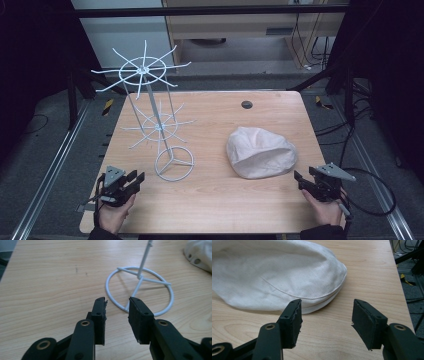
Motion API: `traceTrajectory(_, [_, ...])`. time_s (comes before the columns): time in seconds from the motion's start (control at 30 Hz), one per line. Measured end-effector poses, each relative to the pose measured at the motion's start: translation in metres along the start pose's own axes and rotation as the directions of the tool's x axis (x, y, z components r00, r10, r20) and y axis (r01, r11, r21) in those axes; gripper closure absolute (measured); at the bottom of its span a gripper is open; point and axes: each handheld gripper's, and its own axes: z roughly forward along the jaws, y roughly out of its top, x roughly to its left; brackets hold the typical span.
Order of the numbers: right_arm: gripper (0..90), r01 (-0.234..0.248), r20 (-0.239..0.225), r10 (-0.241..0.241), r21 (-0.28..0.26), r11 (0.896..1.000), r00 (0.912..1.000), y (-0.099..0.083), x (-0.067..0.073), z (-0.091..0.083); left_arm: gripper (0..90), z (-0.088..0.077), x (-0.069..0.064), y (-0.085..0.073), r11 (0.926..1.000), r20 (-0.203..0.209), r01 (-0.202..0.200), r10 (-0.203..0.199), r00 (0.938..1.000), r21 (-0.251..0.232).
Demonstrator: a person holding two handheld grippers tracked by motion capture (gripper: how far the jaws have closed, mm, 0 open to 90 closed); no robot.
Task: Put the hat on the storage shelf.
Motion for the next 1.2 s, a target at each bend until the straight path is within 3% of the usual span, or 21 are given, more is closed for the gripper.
traceTrajectory(0.4, [51.4,0.023,-0.065,-0.024,-0.014,1.000,0.9976,0.004,0.012,-0.008,74.7,-0.004,-0.021,0.004,0.9993,0.068,-0.030,0.031,0.9972,-0.022])
traceTrajectory(0.5, [60.2,0.037,-0.075,-0.038,-0.023,0.999,0.9964,0.007,0.014,-0.010,77.8,-0.004,-0.026,0.006,0.9992,0.078,-0.039,0.039,0.9962,-0.013])
traceTrajectory(0.63, [71.5,0.019,-0.111,-0.023,-0.032,0.999,0.9935,0.012,0.018,-0.014,81.7,-0.002,-0.034,0.008,0.9978,0.094,-0.066,0.067,0.9933,-0.010])
traceTrajectory(0.87, [88.7,0.035,-0.138,-0.039,-0.032,0.999,0.9897,0.020,0.023,-0.014,88.3,0.004,-0.050,0.017,0.9914,0.123,-0.131,0.130,0.9839,-0.002])
traceTrajectory(1.03, [90.0,0.035,-0.144,-0.038,-0.027,0.999,0.9889,0.025,0.024,-0.012,89.7,0.004,-0.062,0.027,0.9902,0.147,-0.137,0.140,0.9792,-0.027])
traceTrajectory(1.2, [90.0,0.026,-0.130,-0.031,-0.040,0.999,0.9910,0.028,0.020,-0.011,89.7,0.010,-0.080,0.035,0.9866,0.183,-0.158,0.163,0.9696,-0.041])
